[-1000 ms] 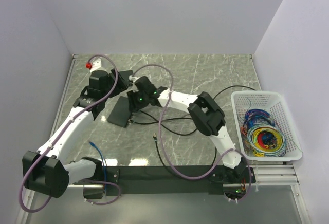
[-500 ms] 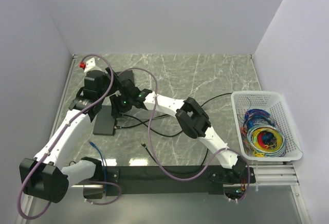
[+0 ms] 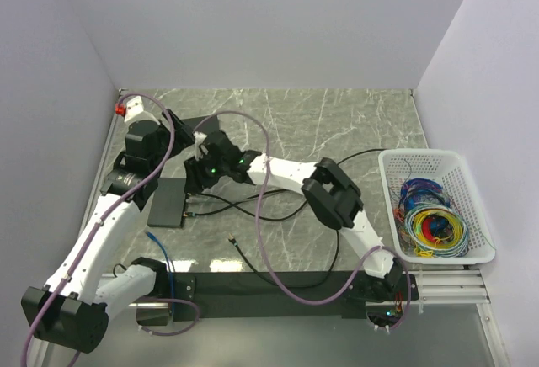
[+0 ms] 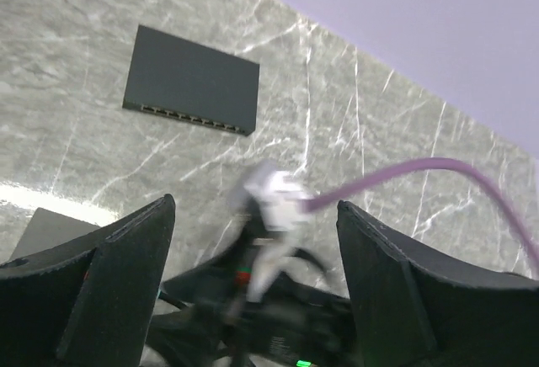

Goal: Insert the plug into the switch port

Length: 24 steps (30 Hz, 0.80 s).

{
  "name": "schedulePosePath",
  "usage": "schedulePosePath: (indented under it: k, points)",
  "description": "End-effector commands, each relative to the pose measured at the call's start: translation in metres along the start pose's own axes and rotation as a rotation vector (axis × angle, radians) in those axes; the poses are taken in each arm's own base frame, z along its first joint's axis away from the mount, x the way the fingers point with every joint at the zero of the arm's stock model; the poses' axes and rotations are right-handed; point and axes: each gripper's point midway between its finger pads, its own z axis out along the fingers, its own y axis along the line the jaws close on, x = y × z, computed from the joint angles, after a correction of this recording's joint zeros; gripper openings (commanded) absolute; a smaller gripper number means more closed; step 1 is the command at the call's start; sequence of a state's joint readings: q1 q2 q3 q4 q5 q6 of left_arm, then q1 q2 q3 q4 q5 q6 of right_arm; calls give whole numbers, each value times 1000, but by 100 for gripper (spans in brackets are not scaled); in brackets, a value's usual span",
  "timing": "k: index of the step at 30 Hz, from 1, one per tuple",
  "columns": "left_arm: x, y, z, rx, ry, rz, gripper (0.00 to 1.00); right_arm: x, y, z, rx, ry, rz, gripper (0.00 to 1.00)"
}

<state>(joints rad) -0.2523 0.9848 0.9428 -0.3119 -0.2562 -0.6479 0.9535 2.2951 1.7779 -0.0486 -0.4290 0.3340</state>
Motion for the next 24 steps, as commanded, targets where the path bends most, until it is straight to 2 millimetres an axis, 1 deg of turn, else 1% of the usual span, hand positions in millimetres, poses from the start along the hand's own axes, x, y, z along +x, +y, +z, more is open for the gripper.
schedulePosePath:
  k: [1, 3, 4, 5, 6, 7, 8, 9, 10, 11, 12, 13, 14, 15, 16, 17, 18, 19, 20, 24]
  points:
    - [-23, -4, -6, 11, -76, -11, 84, -82, -2, -59, 61, -203, -71, 55]
    - [-22, -5, -5, 20, -68, -8, 84, -81, -25, -73, 152, -199, -43, 56]
    - [-22, -6, -5, 24, -66, -8, 84, -92, -36, -91, 184, -229, -34, 56]
    - [-21, -7, -5, 29, -65, -4, 84, -93, -44, -99, 213, -235, -26, 56]
    - [-20, -8, -5, 36, -60, -2, 84, -84, -63, -109, 287, -220, 1, 56]
    - [-20, -8, -5, 39, -58, 1, 84, -93, -75, -129, 338, -248, 16, 56]
    - [-20, -8, -5, 41, -56, 2, 84, -83, -88, -137, 385, -233, 37, 56]
    - [-19, -8, -5, 42, -52, 6, 84, -75, -106, -151, 476, -223, 63, 55]
    - [-18, -10, -6, 51, -46, 9, 84, -75, -110, -167, 514, -229, 74, 55]
    - [-19, -11, -6, 54, -46, 11, 84, -69, -124, -180, 561, -220, 95, 54]
    - [-19, -11, -7, 60, -47, 9, 84, -46, -137, -188, 613, -168, 119, 54]
    - [-16, -11, -7, 62, -40, 11, 84, -43, -142, -203, 656, -174, 129, 54]
    - [-15, -12, -7, 71, -36, 10, 84, -19, -154, -211, 697, -127, 161, 53]
    - [-14, -13, -7, 77, -32, 8, 84, -10, -158, -218, 715, -116, 176, 53]
    - [-11, -13, -6, 82, -30, 7, 84, -8, -156, -228, 728, -125, 183, 53]
    - [-10, -14, -5, 89, -23, 4, 84, 9, -159, -231, 743, -98, 205, 53]
    - [-8, -15, -4, 93, -18, 3, 83, 17, -162, -237, 761, -86, 220, 53]
    - [-6, -15, -3, 96, -13, 3, 83, 18, -162, -246, 788, -97, 226, 53]
    - [-5, -14, -3, 93, -8, 4, 83, 30, -166, -249, 808, -77, 245, 53]
    - [1, -17, -1, 114, 14, 7, 83, 49, -176, -268, 879, -64, 304, 53]
